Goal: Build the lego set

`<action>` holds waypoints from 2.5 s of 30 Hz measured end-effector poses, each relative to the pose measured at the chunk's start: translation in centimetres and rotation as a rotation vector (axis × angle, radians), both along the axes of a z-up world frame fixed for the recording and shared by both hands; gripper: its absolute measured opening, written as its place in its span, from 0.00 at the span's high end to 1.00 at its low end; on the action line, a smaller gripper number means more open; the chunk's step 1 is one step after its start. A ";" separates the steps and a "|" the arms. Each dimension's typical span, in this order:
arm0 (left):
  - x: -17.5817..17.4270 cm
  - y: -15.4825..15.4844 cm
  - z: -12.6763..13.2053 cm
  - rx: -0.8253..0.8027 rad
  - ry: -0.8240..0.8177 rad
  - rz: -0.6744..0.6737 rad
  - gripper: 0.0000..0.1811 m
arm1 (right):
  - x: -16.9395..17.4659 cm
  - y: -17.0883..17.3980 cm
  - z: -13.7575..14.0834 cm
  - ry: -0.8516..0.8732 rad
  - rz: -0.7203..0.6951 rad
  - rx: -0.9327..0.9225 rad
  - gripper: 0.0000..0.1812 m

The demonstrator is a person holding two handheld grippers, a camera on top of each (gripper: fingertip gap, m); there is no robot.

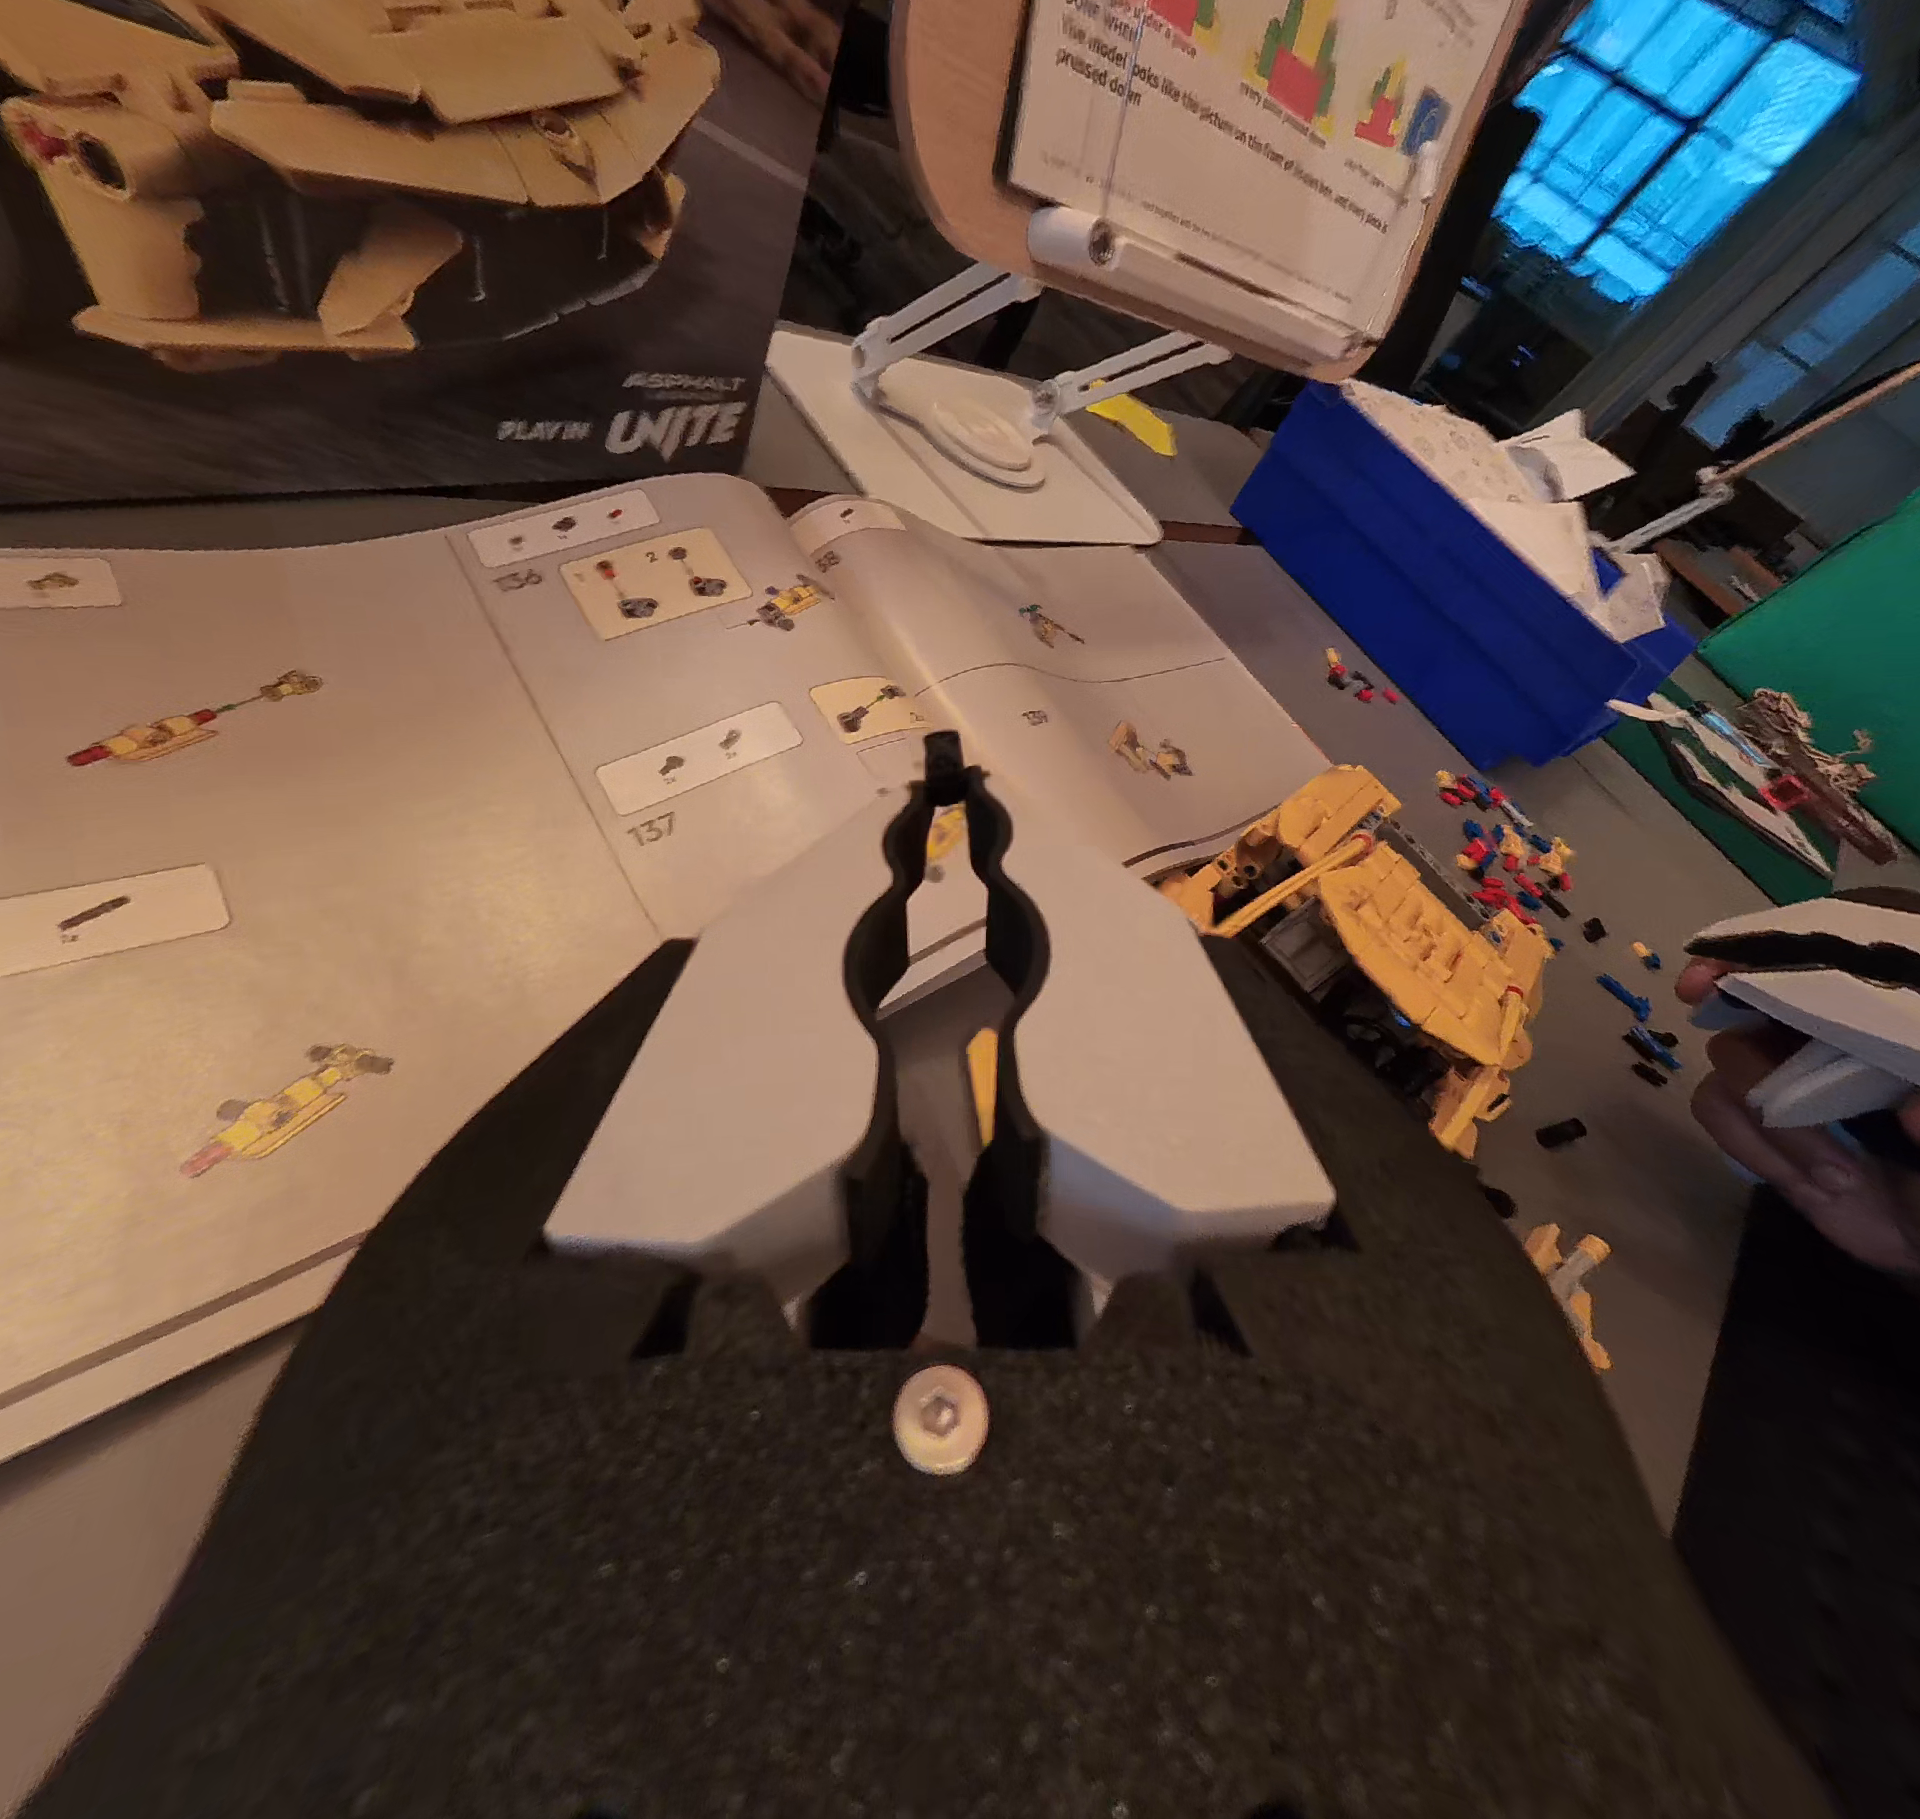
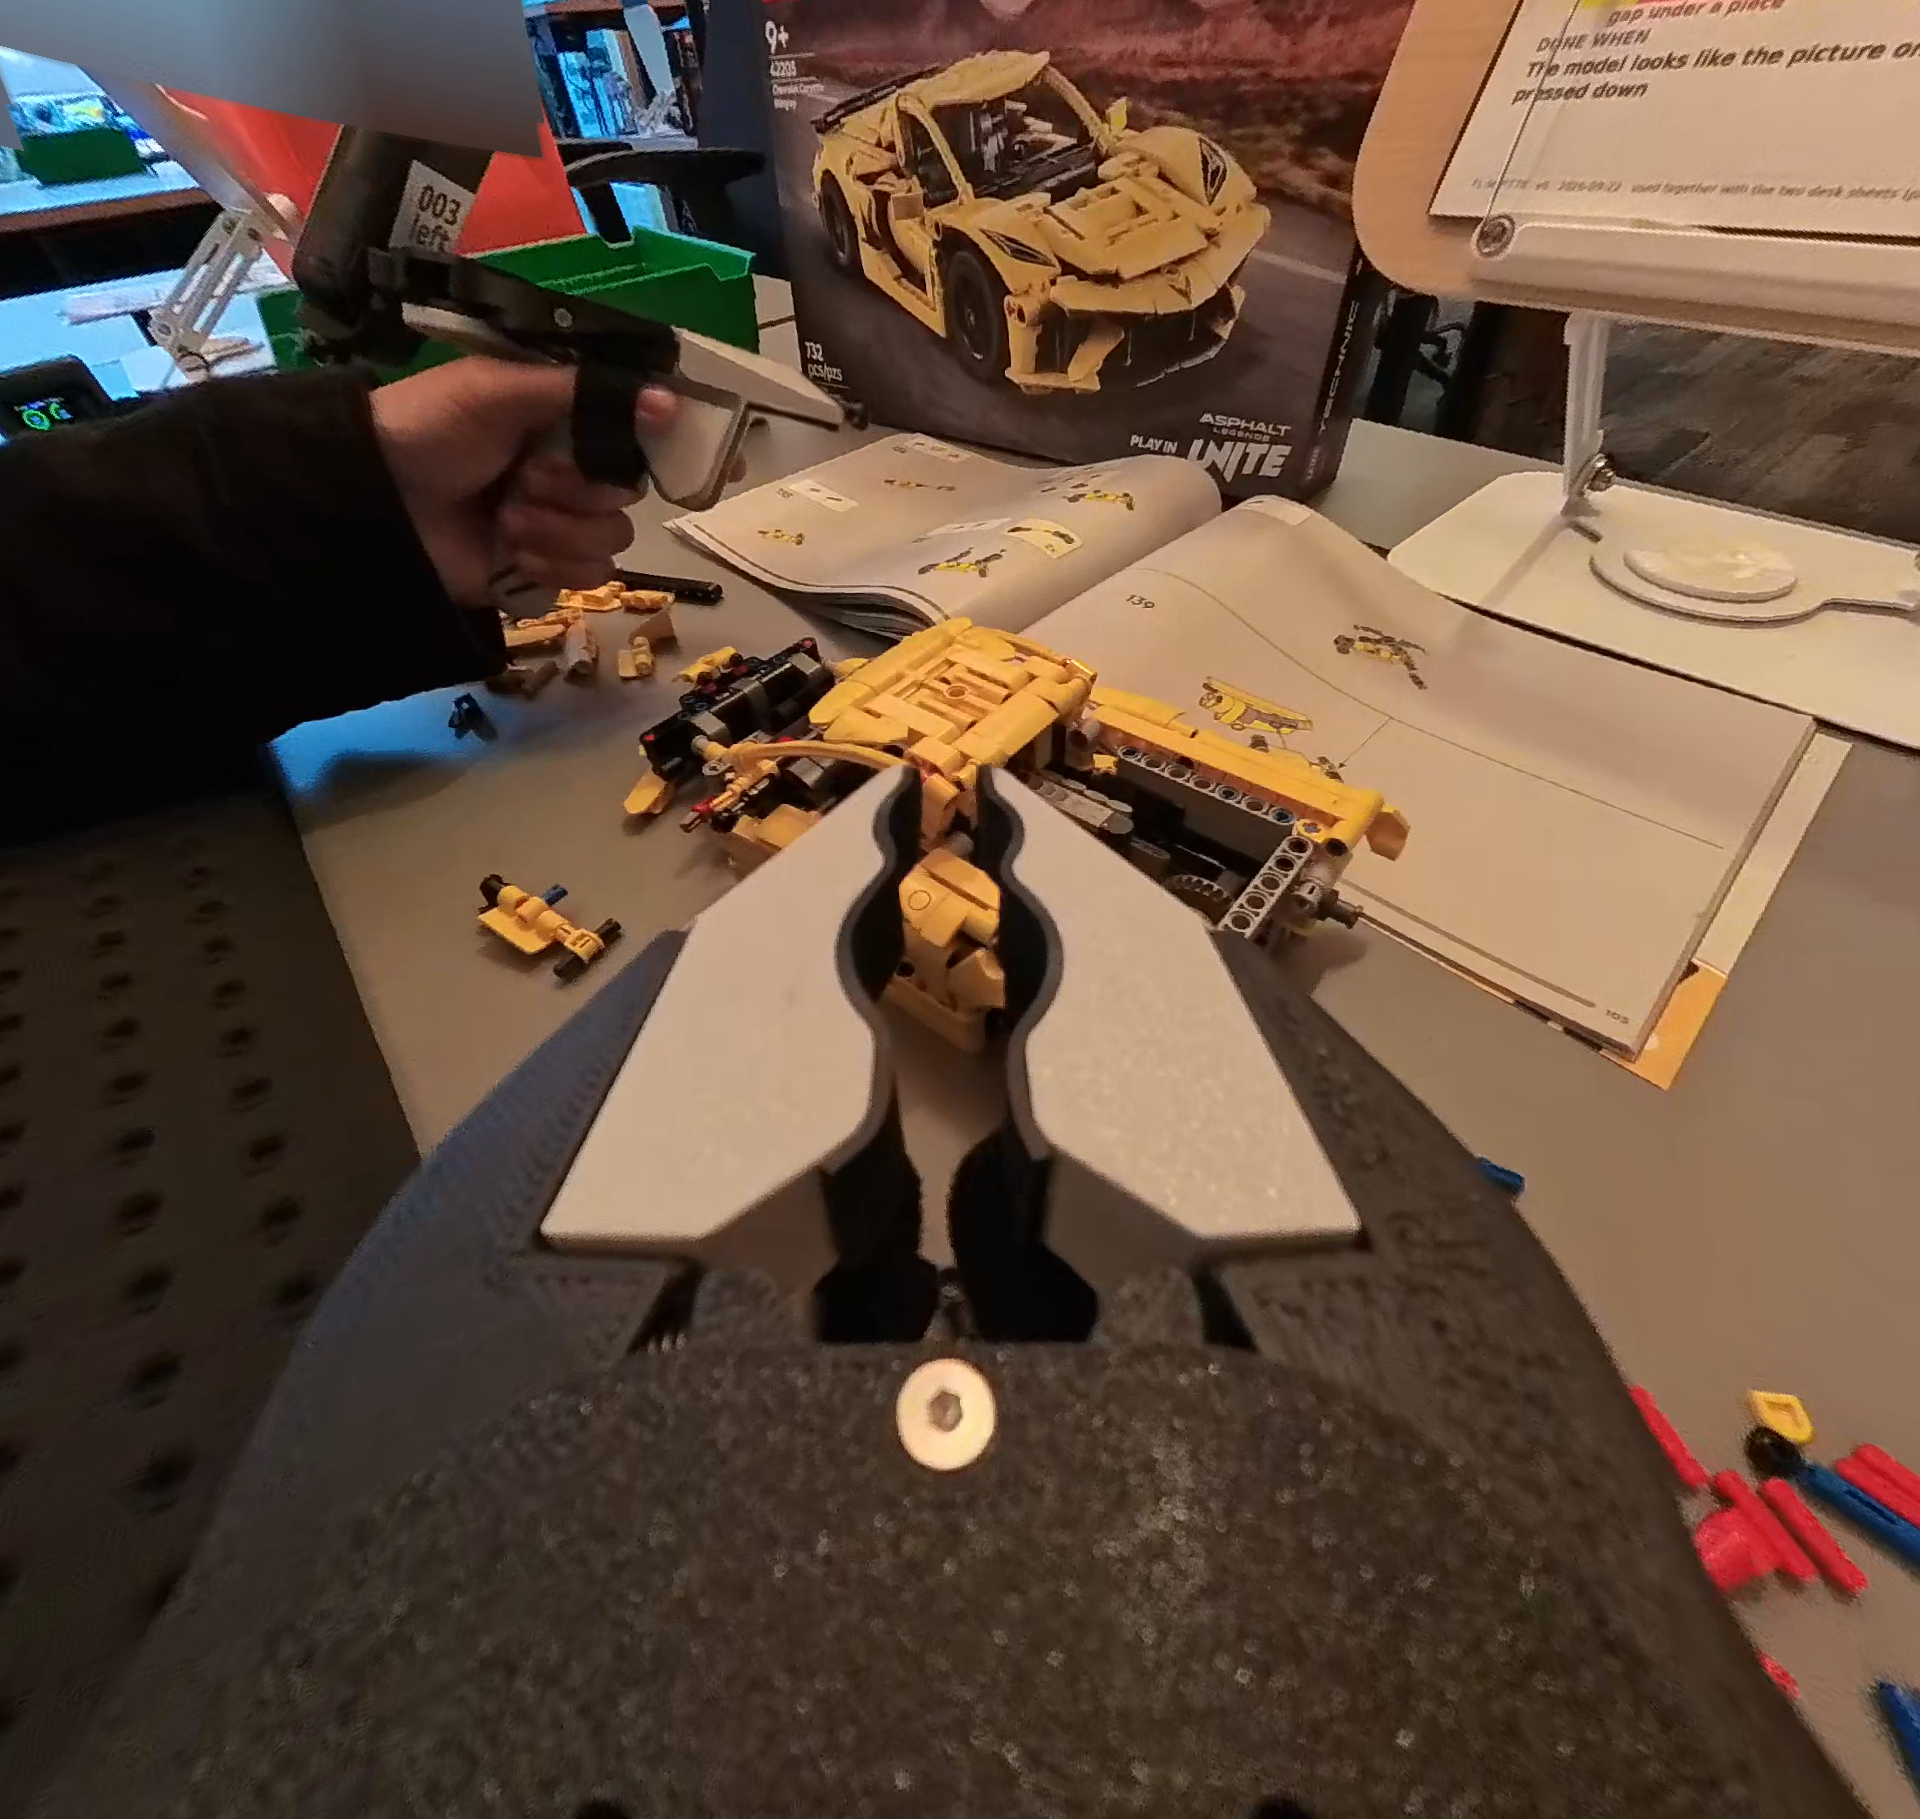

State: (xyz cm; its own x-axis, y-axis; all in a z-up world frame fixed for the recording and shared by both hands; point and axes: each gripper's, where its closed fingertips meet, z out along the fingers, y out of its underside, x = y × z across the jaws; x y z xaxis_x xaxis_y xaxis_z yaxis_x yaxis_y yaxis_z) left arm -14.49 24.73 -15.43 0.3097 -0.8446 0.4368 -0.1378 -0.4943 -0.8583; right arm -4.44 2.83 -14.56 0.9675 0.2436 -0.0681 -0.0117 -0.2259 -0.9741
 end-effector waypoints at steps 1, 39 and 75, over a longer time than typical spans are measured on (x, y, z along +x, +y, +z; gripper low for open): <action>0.3 -0.6 0.7 0.013 -0.037 -0.034 0.97 | -0.1 0.0 0.1 0.012 0.011 0.005 0.95; 2.3 -25.3 5.6 0.190 -0.427 -0.940 0.97 | -7.9 -2.1 5.0 0.305 0.481 0.137 0.97; 3.8 -23.9 3.7 0.609 -0.276 -0.769 0.97 | -6.4 -1.4 3.2 0.501 0.455 -0.024 0.95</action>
